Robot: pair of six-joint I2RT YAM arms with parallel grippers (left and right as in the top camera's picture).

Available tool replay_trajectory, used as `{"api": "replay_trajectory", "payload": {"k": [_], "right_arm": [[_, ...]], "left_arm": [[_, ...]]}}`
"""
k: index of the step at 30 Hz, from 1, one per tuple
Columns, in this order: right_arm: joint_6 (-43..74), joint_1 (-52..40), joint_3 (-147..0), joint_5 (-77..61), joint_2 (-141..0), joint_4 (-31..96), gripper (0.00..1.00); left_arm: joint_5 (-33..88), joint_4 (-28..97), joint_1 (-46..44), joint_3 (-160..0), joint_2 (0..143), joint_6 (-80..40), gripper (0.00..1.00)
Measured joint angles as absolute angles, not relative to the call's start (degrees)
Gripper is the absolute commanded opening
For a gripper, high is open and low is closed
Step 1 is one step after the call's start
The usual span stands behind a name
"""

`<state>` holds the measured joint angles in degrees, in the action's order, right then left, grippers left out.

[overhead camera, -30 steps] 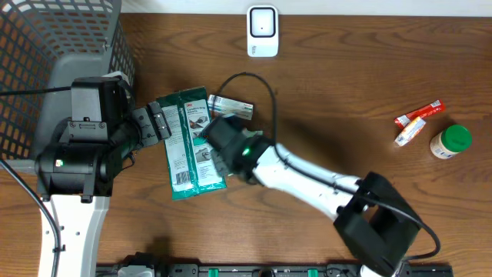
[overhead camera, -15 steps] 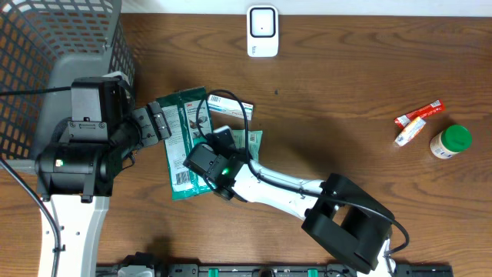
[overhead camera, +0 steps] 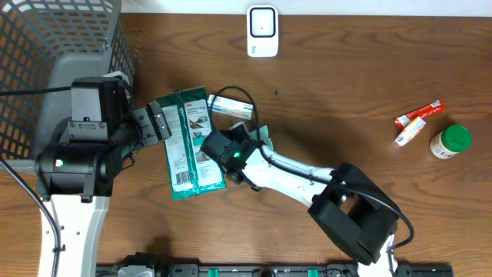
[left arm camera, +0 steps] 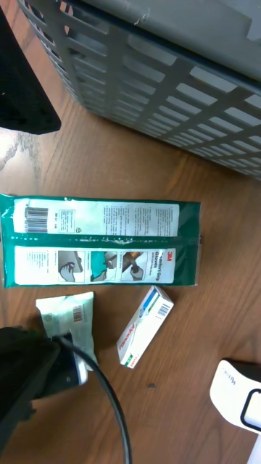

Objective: Scan the item barcode
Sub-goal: 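Move the right gripper left to the mint-green wipes pack, then close the right gripper on the wipes pack and pull it right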

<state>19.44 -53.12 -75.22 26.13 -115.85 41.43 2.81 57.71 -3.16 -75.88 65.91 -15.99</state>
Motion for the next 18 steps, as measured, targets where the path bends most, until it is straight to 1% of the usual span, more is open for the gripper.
{"api": "replay_trajectory", "payload": {"k": [3, 6, 8, 9, 12, 16, 18], "right_arm": [[8.56, -53.12, -75.22, 26.85, -115.85, 41.21, 0.47], [3.6, -53.69, -75.22, 29.61, -115.85, 40.4, 0.42], [3.22, -54.0, -75.22, 28.62, -115.85, 39.42, 0.41], [3.29, -54.13, -75.22, 26.85, -115.85, 38.79, 0.38], [6.39, -54.28, -75.22, 19.73, -115.85, 37.32, 0.38], [13.28, -54.33, -75.22, 11.51, -115.85, 34.3, 0.43], [14.26, -54.33, -75.22, 9.54, -115.85, 32.34, 0.45]], "left_arm": [[2.81, 57.74, -3.16, -75.88, 65.91, -15.99, 0.9], [2.81, 57.71, -3.16, -75.88, 65.91, -15.99, 0.9], [2.81, 57.71, -3.16, -75.88, 65.91, -15.99, 0.9], [2.81, 57.71, -3.16, -75.88, 65.91, -15.99, 0.9], [2.81, 57.71, -3.16, -75.88, 65.91, -15.99, 0.9], [2.81, 57.71, -3.16, -75.88, 65.91, -15.99, 0.9], [2.81, 57.71, -3.16, -75.88, 65.91, -15.99, 0.9]]}}
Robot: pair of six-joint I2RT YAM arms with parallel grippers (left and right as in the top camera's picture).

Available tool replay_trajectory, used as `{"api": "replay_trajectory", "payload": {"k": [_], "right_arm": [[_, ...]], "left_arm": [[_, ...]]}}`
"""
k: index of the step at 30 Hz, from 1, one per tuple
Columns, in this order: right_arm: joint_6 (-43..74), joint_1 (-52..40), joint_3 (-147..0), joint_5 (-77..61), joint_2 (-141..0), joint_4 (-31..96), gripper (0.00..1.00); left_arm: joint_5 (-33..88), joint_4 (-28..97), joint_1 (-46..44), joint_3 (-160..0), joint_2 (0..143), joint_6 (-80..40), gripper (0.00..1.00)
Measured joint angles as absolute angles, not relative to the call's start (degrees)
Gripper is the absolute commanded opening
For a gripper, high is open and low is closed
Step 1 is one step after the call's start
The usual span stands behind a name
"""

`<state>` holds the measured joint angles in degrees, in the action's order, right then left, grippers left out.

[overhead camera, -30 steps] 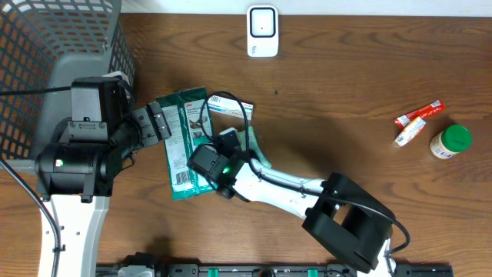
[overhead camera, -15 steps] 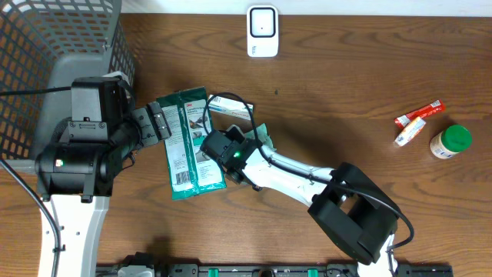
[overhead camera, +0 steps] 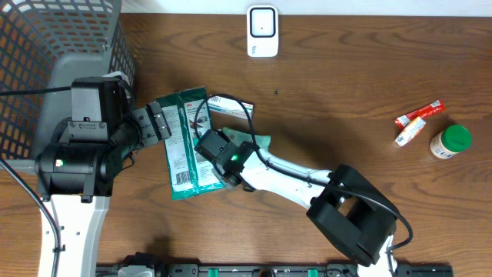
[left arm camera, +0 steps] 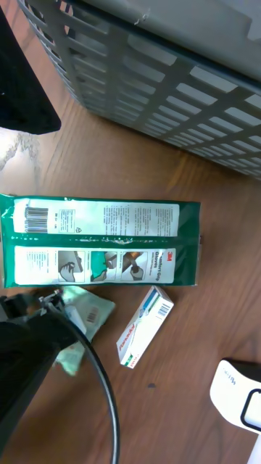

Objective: Scan the item barcode
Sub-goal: 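Close the right gripper on the wipes pack and pull it right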

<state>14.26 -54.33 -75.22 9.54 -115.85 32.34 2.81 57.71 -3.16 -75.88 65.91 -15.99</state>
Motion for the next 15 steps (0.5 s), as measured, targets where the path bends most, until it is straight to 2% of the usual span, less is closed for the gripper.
{"api": "replay_trajectory", "payload": {"k": [7, 11, 15], "right_arm": [[8.43, -53.19, -79.66, 7.44, -114.56, 35.64, 0.47], [-1.32, -52.29, -80.23, 9.85, -111.35, 41.52, 0.49], [-6.55, -51.83, -76.99, 12.99, -111.33, 40.03, 0.51]], "left_arm": [[2.81, 57.71, -3.16, -75.88, 65.91, -15.99, 0.9], [2.81, 57.74, -3.16, -75.88, 65.91, -15.99, 0.9], [2.81, 57.74, -3.16, -75.88, 65.91, -15.99, 0.9]]}}
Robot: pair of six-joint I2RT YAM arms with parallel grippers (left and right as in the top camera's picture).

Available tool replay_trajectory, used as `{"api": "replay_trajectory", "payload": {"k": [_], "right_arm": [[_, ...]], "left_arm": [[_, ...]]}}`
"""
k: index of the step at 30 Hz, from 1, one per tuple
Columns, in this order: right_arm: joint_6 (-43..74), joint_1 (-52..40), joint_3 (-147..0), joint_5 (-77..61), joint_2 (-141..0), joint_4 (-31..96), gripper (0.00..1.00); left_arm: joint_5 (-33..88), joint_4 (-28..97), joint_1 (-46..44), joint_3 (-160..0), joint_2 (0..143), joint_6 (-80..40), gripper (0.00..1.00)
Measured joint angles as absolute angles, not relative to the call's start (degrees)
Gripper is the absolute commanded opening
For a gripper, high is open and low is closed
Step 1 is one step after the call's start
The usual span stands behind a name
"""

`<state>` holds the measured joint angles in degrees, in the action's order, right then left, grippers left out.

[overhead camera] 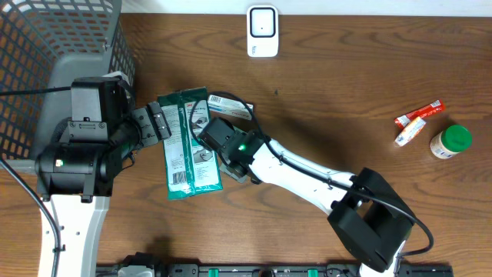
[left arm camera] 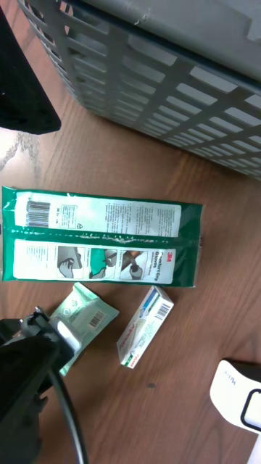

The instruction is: Scan the item barcode

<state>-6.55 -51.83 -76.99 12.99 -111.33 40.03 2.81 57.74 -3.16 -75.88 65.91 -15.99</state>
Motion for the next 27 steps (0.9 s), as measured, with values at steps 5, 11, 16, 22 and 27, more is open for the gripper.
{"api": "replay_trajectory", "payload": {"k": [5, 11, 16, 22, 27], "right_arm": [[-8.64, -50.63, -68.86, 16.01, -111.35, 30.28, 0.53], [-9.91, -49.71, -64.31, 18.11, -110.54, 21.71, 0.09], [-9.26, -49.08, -63.83, 13.69, -107.94, 23.0, 0.02], [-5.08, -48.73, -62.48, 1.74, -90.59, 31.16, 0.01], [-0.6, -40.29, -62.59, -7.09, -77.91, 38.06, 0.01]], "left_arm": [[2.81, 57.71, -3.16, -75.88, 65.91, -15.99, 0.9], [2.81, 57.71, -3.16, -75.88, 65.91, -15.99, 0.9], [2.81, 57.71, -3.16, -75.88, 65.91, -15.99, 0.9], [2.81, 57.69, -3.16, -75.88, 65.91, -15.99, 0.9], [2.81, 57.69, -3.16, -75.88, 65.91, -15.99, 0.9]]}}
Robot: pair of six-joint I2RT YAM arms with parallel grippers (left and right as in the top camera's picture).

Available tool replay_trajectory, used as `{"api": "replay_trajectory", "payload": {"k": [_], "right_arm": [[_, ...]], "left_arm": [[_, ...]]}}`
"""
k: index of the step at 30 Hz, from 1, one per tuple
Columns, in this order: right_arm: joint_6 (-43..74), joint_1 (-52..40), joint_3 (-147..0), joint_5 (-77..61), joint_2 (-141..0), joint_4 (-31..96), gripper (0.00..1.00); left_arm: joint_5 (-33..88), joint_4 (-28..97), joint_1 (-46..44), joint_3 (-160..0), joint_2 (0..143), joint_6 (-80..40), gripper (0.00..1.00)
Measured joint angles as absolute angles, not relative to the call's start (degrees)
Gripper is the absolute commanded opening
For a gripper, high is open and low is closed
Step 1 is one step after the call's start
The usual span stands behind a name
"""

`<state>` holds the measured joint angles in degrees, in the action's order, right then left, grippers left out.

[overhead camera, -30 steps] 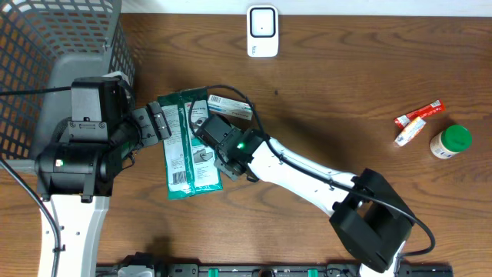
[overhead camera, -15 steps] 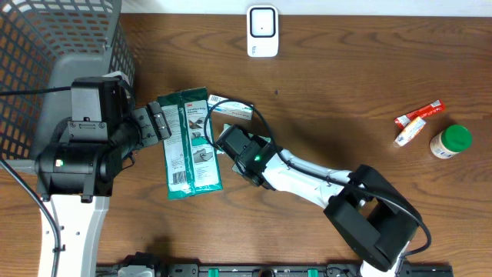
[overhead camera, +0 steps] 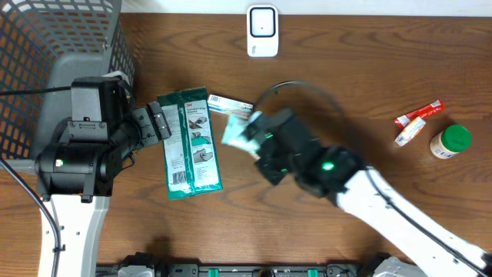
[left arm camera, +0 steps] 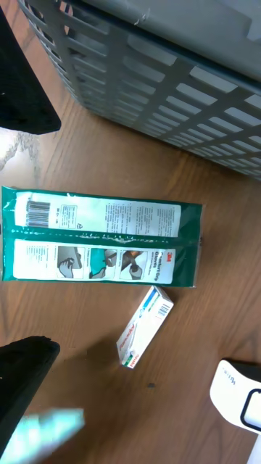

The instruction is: Scan the item barcode

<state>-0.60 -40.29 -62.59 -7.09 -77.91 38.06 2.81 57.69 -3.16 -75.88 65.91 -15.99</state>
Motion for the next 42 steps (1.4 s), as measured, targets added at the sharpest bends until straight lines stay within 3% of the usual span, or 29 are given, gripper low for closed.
{"api": "replay_trajectory", "payload": {"k": [7, 20, 32, 35, 38, 42], "right_arm": [[4.14, -27.16, -62.59, -30.35, -76.82, 41.15, 0.01], [21.5, -24.62, -62.43, -27.79, -85.65, 42.52, 0.01], [50.68, -27.38, -62.24, -7.11, -98.65, 39.64, 0.01], [54.0, -31.24, -62.24, 1.3, -100.09, 39.29, 0.23], [54.59, -34.37, -62.24, 6.44, -101.23, 38.65, 0.38], [52.27, -38.96, -62.19, 12.78, -101.62, 35.92, 0.47]], "left_arm": [[2.81, 57.69, -3.16, -75.88, 65.91, -15.99, 0.9], [2.81, 57.69, -3.16, -75.88, 65.91, -15.99, 0.9], [2.81, 57.71, -3.16, -75.88, 65.91, -15.99, 0.9], [2.81, 57.71, -3.16, -75.88, 65.91, -15.99, 0.9], [2.81, 57.71, -3.16, -75.88, 65.91, -15.99, 0.9], [2.81, 57.71, -3.16, -75.88, 65.91, -15.99, 0.9]]}}
